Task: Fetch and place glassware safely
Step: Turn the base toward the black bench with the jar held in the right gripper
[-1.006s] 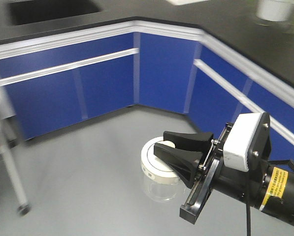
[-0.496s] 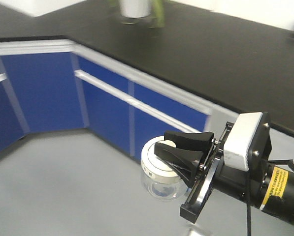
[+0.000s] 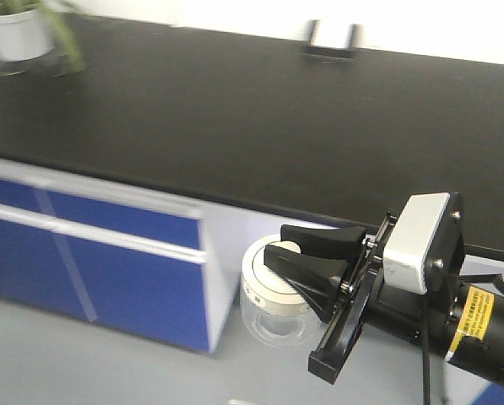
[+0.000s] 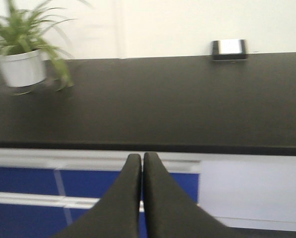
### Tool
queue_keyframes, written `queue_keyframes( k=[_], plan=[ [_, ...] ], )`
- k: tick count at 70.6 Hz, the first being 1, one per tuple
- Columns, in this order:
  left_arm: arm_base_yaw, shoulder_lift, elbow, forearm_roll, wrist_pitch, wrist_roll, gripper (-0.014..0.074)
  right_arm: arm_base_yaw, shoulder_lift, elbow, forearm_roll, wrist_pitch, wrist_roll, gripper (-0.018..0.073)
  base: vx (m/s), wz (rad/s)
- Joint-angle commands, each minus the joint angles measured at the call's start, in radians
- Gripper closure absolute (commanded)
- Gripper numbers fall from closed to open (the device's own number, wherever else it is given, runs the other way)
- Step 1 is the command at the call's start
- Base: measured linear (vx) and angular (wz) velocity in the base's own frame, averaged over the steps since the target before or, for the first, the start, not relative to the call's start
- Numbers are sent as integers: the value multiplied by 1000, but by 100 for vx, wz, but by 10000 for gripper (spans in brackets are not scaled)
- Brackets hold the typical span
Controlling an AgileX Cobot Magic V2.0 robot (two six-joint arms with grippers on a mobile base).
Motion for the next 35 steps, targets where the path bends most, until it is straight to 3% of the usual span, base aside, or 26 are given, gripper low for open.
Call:
queue_keyframes(
  k=[1,35],
  plan=[
    [-7,2,-27,-8,-75,-7,603,-1,-20,-36,36,-84,-7,560,18,-68],
    [-7,2,-27,-8,-75,-7,603,-1,-20,-36,36,-84,-7,560,17,-59]
  ],
)
